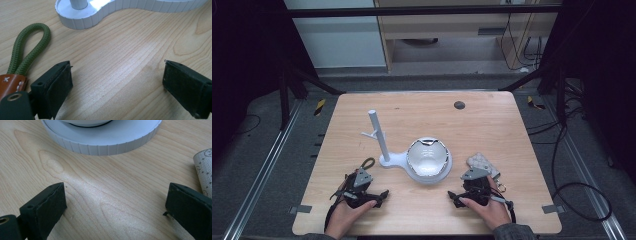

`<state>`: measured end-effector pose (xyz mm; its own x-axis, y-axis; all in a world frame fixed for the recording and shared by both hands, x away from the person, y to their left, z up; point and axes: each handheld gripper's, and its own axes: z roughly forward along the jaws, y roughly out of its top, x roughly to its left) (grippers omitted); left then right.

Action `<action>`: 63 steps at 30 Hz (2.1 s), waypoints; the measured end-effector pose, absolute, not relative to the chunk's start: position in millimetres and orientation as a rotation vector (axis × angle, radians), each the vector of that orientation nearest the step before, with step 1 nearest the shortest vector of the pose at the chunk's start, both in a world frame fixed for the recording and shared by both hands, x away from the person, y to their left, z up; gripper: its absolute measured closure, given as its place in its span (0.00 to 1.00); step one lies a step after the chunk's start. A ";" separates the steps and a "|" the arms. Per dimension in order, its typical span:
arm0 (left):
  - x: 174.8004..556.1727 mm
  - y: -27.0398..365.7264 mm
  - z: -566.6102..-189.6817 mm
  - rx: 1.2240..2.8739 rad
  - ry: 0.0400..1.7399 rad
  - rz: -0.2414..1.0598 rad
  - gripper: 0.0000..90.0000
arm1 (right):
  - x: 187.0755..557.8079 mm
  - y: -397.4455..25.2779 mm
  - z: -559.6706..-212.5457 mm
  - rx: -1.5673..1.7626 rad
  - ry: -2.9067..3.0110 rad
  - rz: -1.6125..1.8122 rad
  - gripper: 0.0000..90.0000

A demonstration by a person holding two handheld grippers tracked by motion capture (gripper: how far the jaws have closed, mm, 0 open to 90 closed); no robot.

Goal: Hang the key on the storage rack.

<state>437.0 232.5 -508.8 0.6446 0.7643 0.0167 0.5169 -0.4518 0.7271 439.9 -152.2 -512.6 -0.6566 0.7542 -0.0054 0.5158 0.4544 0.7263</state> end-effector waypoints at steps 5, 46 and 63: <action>436.9 231.9 -508.9 2.158 0.990 0.449 0.08 | 439.9 -152.2 -512.7 1.080 2.382 1.022 0.04; 492.8 301.2 -450.3 2.425 1.218 0.302 0.44 | 443.9 -150.9 -513.3 1.088 2.373 1.009 0.01; 513.2 284.9 -458.6 2.541 1.185 0.243 0.59 | 442.8 -150.8 -513.1 1.092 2.373 1.009 0.01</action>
